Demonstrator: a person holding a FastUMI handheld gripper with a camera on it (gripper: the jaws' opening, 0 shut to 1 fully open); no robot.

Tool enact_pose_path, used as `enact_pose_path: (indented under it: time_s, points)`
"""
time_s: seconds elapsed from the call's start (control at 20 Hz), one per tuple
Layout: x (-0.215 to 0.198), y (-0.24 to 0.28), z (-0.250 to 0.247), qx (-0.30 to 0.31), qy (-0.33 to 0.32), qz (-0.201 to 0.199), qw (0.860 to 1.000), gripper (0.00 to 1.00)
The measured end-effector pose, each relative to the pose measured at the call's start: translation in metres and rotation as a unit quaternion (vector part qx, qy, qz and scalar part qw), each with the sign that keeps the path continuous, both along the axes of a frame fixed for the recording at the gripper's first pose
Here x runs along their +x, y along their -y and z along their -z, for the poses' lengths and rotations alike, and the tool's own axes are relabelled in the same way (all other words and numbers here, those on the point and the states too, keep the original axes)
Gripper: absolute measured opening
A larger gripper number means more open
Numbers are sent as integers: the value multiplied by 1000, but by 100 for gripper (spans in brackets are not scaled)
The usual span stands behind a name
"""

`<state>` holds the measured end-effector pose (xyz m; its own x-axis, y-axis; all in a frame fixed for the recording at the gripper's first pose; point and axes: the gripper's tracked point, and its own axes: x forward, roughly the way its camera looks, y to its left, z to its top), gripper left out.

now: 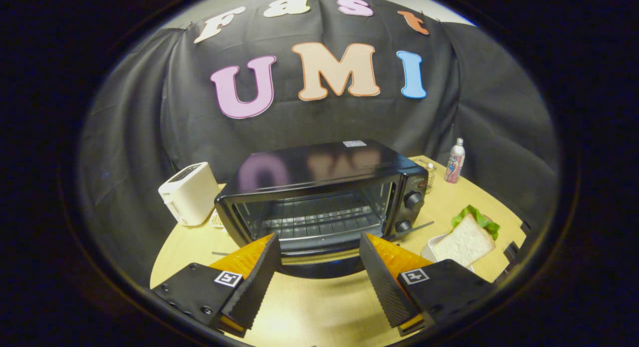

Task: Open the toaster oven, put the food inside, and close the toaster oven door.

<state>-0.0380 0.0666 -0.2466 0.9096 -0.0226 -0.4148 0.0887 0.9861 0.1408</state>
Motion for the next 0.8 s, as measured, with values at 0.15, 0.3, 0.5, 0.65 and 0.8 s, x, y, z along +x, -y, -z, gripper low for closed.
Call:
enact_pose_path:
  time_s: [0.15, 0.3, 0.5, 0.65, 0.8]
  points:
    - [-9, 1, 7, 4, -29, 4, 1000, 99]
    - [-14, 2, 14, 14, -51, 13, 999, 99]
    - [-30, 11, 37, -3, -100, 35, 994, 98]
    - [-43, 16, 58, -10, -123, 57, 991, 97]
    - [-55, 19, 84, -9, -149, 71, 986, 97]
